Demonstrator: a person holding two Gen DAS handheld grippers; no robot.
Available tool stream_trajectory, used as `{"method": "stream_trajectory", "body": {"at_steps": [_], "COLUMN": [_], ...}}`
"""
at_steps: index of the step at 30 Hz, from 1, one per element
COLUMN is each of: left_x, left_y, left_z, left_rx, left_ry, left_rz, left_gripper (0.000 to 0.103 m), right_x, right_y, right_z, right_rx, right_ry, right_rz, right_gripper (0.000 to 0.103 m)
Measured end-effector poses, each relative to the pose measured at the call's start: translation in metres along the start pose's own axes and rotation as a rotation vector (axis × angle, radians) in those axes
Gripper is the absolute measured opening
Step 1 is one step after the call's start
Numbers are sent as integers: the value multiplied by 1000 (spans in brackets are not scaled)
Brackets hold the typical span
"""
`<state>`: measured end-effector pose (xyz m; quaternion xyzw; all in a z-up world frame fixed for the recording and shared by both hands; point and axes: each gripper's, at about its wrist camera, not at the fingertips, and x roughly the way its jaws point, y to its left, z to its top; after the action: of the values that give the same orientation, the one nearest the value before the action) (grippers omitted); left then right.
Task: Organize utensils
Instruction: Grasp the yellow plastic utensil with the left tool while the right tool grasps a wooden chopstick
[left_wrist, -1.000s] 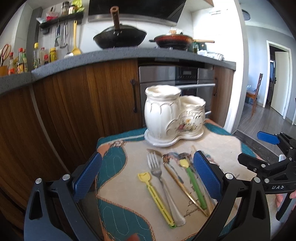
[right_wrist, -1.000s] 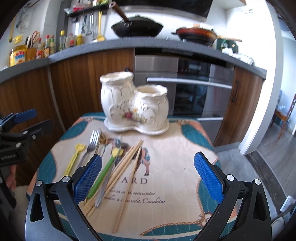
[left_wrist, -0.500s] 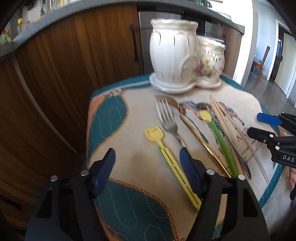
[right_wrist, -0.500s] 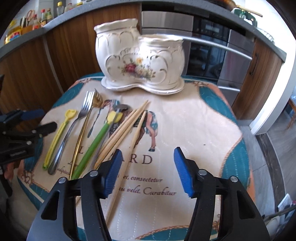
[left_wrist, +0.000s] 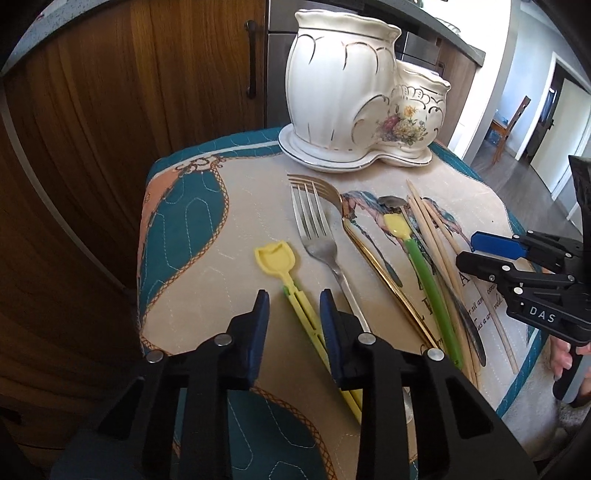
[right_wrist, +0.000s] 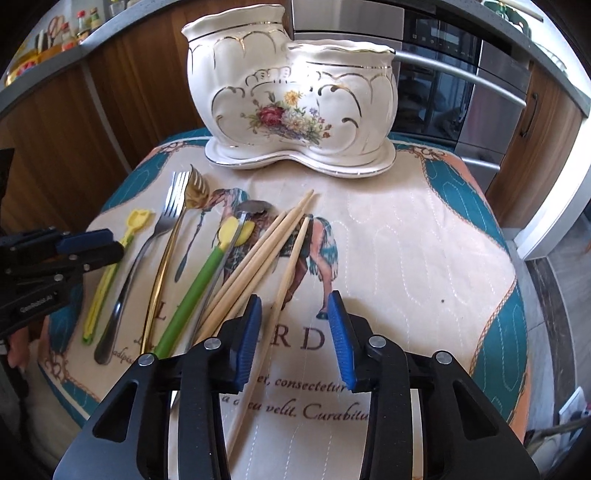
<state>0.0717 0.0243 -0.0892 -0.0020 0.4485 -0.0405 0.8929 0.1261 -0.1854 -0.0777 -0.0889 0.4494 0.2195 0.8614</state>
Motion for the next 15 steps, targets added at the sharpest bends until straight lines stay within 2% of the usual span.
{"method": "stream_trajectory", "body": {"at_steps": [8, 11, 12, 13, 15], "left_x": [6, 9, 9, 10, 11], "left_y": [2, 0, 0, 0, 2], "left_z": [0, 2, 3, 3, 3], "left_rx": [-2, 3, 1, 2, -5], "left_ry": [41, 46, 48, 49, 51], "left_rz": [-16, -11, -11, -7, -6], "left_gripper": [28, 28, 27, 22, 19], "right_x": [3, 2, 2, 2, 2], "right_y": [2, 3, 3, 4, 6], "right_z": [-1, 0, 0, 0, -1], "right_rx": [-25, -28, -28, -31, -36], "right_ry": [4, 3, 4, 3, -2], "right_rz": [-3, 5, 11, 13, 14], "right_gripper": [31, 22, 17, 15, 12]}}
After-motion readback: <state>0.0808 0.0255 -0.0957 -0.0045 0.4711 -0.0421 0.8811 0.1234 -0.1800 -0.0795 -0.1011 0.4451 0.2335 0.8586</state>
